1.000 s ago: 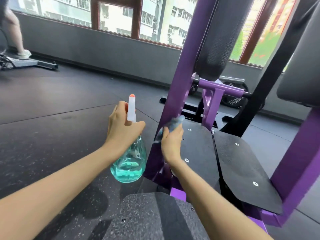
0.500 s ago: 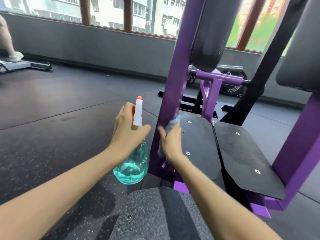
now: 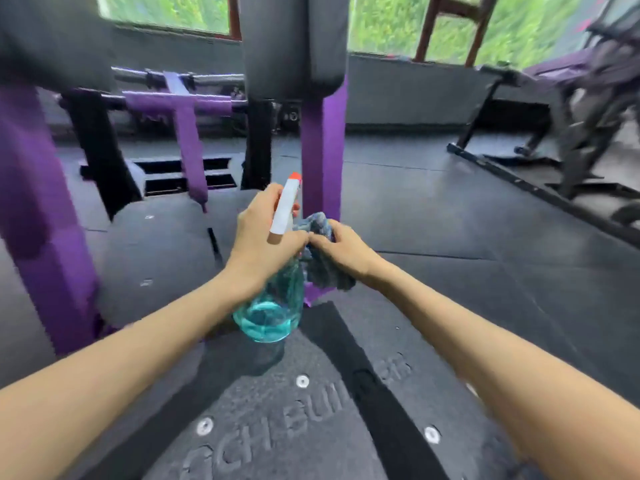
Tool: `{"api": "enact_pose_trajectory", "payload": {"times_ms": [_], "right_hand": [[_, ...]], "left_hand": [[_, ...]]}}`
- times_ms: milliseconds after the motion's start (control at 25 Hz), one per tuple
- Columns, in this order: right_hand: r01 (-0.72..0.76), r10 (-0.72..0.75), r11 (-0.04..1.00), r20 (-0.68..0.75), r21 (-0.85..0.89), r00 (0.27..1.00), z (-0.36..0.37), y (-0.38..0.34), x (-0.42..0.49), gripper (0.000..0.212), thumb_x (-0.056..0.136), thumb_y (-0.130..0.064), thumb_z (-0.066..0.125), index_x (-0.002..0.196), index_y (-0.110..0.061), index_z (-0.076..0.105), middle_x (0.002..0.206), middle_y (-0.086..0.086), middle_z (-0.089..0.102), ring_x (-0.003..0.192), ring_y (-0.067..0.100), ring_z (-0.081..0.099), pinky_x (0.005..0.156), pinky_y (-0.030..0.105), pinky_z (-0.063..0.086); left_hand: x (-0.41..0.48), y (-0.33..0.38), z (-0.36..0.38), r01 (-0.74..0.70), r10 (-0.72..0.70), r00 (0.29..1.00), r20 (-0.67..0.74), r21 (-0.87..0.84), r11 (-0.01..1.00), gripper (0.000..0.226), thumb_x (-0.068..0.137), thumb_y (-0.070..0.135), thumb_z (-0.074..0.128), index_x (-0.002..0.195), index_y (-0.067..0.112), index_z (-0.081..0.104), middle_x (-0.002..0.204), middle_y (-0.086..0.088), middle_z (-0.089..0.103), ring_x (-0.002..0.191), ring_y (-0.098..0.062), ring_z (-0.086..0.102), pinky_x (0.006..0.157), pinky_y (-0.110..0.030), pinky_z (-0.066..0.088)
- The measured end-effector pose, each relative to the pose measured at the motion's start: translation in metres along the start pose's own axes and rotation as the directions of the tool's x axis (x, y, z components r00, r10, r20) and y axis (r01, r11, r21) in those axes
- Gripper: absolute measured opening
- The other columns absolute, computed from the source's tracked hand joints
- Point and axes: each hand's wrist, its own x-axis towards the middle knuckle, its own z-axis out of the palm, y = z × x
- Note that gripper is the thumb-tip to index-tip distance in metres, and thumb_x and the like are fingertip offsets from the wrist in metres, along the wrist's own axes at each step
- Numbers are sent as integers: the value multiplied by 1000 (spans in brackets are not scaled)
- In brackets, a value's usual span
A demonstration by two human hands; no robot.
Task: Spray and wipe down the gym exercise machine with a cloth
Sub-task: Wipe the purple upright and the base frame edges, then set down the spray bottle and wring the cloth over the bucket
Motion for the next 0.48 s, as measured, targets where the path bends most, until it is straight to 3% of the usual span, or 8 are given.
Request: {"api": "enact_pose_trajectory", "payload": {"times_ms": [80,160,240,320,400,480], "right_hand": [[-118,109,990,-108,-79,988,-63,37,-38,23,97,-23,48,103,-3,57,111,17,64,103,29,58,90,38,44],[-227,199,969,-236,-98,951,-127,66,-90,29,100,-26,42,112,-2,54,118,16,61,110,29,55,96,37,42],[-277,248,959,-298,-57,922,-192,93,-152,33,103,-26,34,125,-5,49,124,9,56,114,22,52,99,26,40],[-328,299,944,-326,-36,897,-248,118,-217,36,105,-26,29,133,-7,38,127,6,50,114,15,47,105,24,36],[-431,372,894,-336,-119,865,-290,144,-271,38,105,-29,27,136,-9,32,124,3,47,112,13,45,107,28,30],[-516,425,825,-349,-230,835,-334,171,-323,34,104,-25,30,133,-8,36,110,-2,47,98,11,46,90,23,32]], "left_hand": [[-8,41,50,-90,95,994,58,-83,993,35,62,12,63,97,8,58,87,-4,59,73,-19,47,65,-25,34],[-22,84,99,-78,108,983,149,-197,977,30,60,8,63,87,14,51,81,4,57,64,-13,48,59,-21,41],[-45,128,151,-26,127,953,275,-345,938,32,55,4,64,84,13,53,77,6,57,63,-9,51,59,-31,52],[-80,176,200,-15,200,896,397,-423,906,44,50,11,61,94,6,61,81,4,60,72,-13,53,67,-37,56],[-115,209,238,-44,306,815,492,-473,880,57,54,23,61,107,4,61,88,1,61,79,-13,50,71,-23,50],[-150,231,284,-169,433,728,532,-472,865,71,60,46,55,118,6,58,95,-1,58,85,-15,44,75,-22,39]]}}
